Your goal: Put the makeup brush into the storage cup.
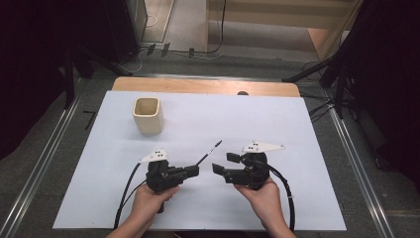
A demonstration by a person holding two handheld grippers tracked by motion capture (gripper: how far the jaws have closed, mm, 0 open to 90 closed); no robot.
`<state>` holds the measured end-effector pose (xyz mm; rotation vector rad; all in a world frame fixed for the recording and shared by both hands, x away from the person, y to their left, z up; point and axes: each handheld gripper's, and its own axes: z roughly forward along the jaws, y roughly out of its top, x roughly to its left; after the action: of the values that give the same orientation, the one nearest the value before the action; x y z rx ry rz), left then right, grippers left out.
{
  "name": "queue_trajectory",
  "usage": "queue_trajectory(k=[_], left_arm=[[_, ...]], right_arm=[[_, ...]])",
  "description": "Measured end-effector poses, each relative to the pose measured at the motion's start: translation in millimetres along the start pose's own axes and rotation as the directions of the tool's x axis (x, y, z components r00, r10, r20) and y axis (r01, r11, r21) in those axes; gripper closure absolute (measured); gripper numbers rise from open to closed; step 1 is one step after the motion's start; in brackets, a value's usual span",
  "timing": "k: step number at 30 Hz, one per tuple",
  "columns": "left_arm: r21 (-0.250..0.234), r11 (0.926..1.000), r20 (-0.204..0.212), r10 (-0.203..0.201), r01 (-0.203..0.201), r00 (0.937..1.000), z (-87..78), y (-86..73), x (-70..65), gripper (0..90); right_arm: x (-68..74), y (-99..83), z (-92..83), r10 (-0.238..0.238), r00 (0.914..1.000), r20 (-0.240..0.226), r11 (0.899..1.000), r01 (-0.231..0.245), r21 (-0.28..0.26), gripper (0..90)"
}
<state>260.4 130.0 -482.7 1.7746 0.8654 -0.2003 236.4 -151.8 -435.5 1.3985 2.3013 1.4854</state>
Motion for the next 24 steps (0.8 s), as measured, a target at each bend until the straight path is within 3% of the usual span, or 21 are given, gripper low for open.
queue_trajectory(k=[5,11,18,24], left_arm=[[-0.026,0.9997,0.004,-0.005,0.005,1.0000,1.4,-4.3,-1.3,85.0],[-0.068,0.9976,0.009,0.011,-0.011,0.9999,3.9,-9.2,-3.7,85.0],[-0.114,0.9931,0.034,-0.024,0.028,0.9991,6.3,-13.7,-1.7,85.0],[-0.140,0.9891,0.046,-0.040,0.046,0.9982,7.6,-15.2,0.3,85.0]], right_arm=[[1.3,-5.1,3.2,-0.017,0.9998,0.002,0.999,0.017,-0.033,30.4],[1.2,-6.9,6.9,0.021,0.9998,0.006,0.999,-0.021,-0.042,30.2],[2.4,-6.5,12.1,0.075,0.9971,-0.001,0.995,-0.075,-0.063,30.3],[5.7,-6.4,18.5,0.092,0.9958,0.001,0.992,-0.091,-0.086,30.3]])
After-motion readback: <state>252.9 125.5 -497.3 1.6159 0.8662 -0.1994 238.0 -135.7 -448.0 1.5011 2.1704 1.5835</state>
